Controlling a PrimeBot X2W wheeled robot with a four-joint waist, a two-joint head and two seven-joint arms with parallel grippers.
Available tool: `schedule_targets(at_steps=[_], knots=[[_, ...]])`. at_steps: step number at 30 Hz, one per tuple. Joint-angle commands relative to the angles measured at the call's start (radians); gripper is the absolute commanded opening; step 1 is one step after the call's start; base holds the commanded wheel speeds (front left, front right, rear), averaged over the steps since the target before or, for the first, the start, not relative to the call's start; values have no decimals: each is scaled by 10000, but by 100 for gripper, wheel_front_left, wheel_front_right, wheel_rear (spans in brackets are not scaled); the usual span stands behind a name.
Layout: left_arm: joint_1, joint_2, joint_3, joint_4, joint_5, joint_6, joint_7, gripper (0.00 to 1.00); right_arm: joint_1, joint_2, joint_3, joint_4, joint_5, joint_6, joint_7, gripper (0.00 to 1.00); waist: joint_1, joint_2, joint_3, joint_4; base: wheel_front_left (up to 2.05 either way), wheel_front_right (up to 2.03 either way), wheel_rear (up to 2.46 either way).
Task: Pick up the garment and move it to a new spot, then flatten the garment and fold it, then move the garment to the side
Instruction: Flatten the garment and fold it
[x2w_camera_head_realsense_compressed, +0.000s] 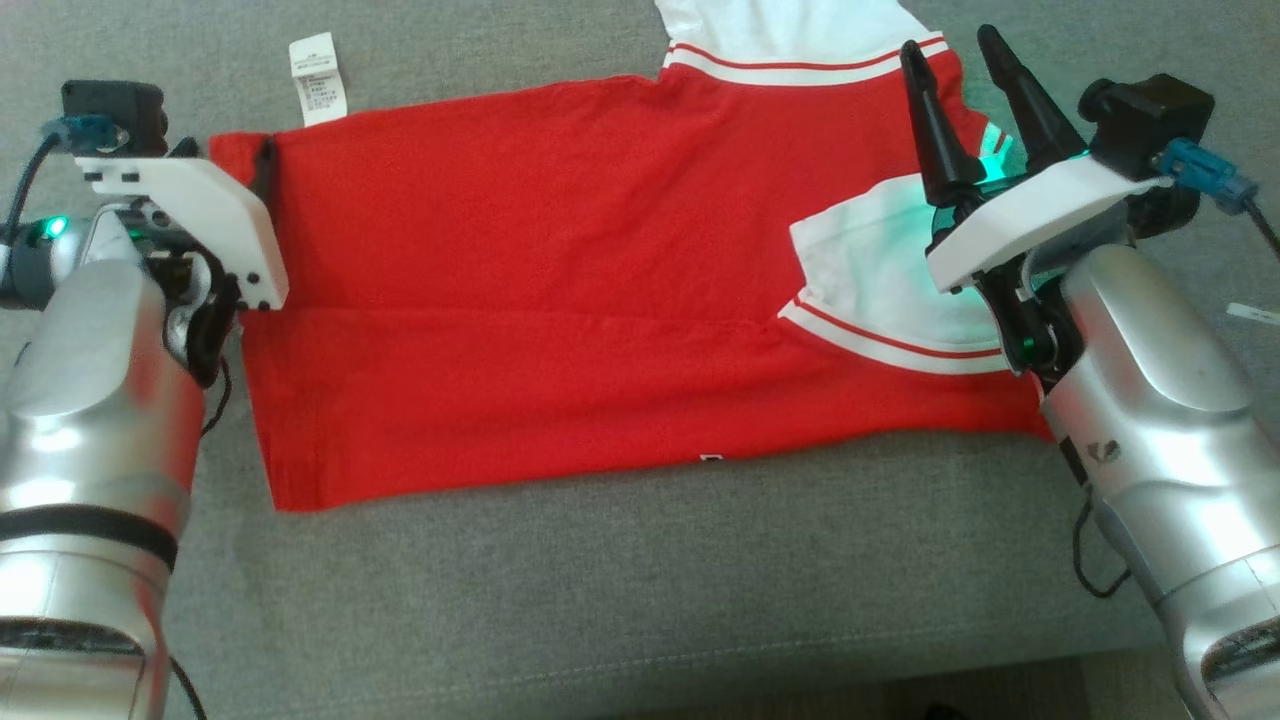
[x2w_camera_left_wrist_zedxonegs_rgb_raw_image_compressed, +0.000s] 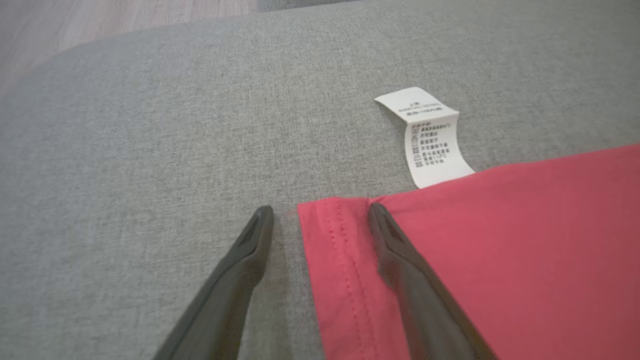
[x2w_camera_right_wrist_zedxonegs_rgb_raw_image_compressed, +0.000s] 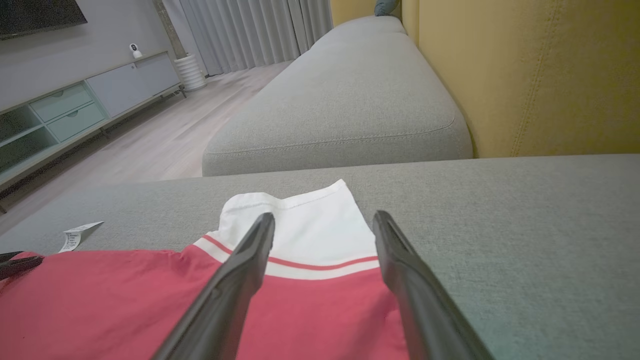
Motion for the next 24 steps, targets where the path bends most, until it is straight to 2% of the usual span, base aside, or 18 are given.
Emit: schedule_targets(at_steps=[1,6,7,9,16,24], knots=[[-365,456,229,-82,-59,52,94,100,-208,47,134,-201,78,65,-127,100,0,0,35,9,0,0,0],[-379,426,244,-4,-204,27,150,100,-439,-64,251,-128,117,65,-124,100,0,0,147,55,0,0,0],[-367,414,238,20,-229,14,162,94,-484,-77,263,-111,123,65,-126,100,0,0,165,70,0,0,0],[-348,392,223,58,-269,-3,142,0,-569,-88,284,-79,125,65,-132,100,0,0,191,106,0,0,0],[-471,269,134,-183,-305,-32,-461,0,-1160,-227,358,225,76,65,57,100,0,0,402,403,0,0,0],[-832,-449,-273,-748,-120,14,-1193,0,-2533,-558,322,1571,-107,65,1037,100,0,0,865,1318,0,0,0]])
